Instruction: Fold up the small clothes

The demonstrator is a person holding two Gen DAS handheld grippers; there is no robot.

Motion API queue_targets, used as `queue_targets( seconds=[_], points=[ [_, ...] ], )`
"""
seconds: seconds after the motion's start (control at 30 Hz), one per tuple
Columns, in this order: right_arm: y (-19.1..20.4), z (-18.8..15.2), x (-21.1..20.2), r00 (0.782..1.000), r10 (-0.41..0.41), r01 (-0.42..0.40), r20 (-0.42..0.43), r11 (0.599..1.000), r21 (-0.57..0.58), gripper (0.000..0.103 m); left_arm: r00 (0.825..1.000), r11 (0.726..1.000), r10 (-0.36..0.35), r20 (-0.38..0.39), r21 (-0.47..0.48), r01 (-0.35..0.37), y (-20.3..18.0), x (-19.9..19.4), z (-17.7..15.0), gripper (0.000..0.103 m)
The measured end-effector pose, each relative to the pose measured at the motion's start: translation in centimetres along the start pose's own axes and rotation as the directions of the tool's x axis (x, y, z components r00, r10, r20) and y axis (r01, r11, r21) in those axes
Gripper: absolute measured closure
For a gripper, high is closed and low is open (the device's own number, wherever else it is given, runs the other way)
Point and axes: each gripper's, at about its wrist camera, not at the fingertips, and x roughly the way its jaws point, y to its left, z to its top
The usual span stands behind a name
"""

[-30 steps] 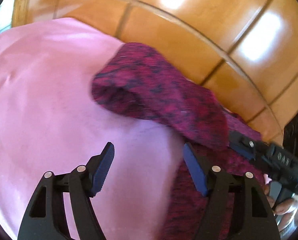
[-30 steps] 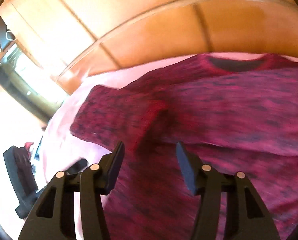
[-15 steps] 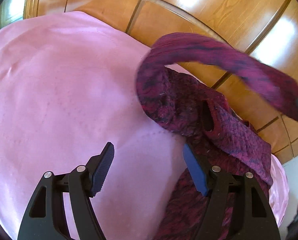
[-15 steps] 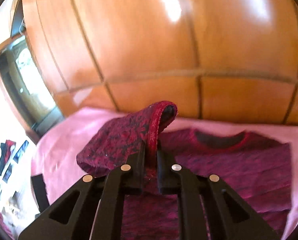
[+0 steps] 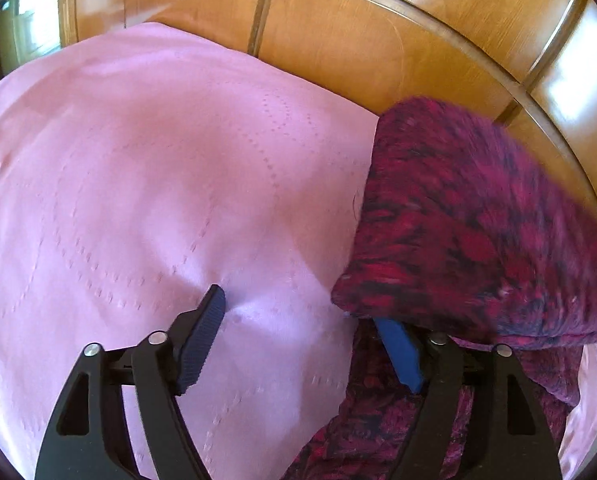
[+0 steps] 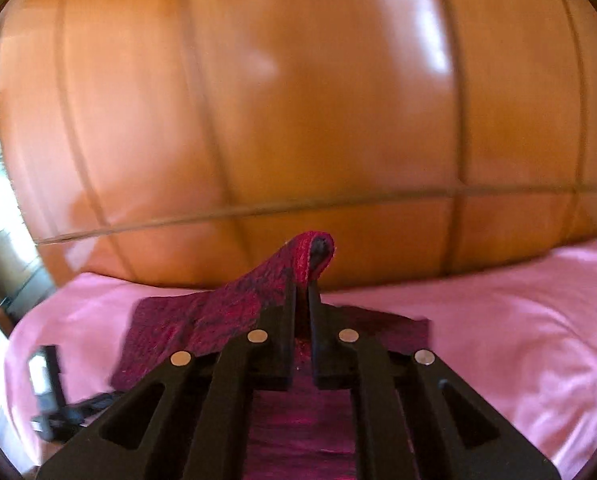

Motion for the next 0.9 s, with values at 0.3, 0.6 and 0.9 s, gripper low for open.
queue_targets(
  seconds=[0.3,0.6,0.9],
  points=[
    [-8.3,-9.1,7.6,0.948,-0.088,0.146,-0.305,0.974,0.174,0.099,1.0,0.997,0.026,0.016,0.075,-0.028,-0.5,0.4,-0.9,0.025],
    [-8.6,-9.8,7.4,0.956,-0.085,0.138,-0.281,0.975,0.175,0.098,1.0,0.996,0.007,-0.005,0.088,-0.006,0.3,-0.8,-1.2,0.031],
    [-11.0,-8.9,2.7,0.968,-0.046,0.113,-0.246,0.957,0.266,0.062,0.983,0.983,-0.185,-0.004,-0.014,0.185,4.6,-4.6,-0.1,0.031]
  ],
)
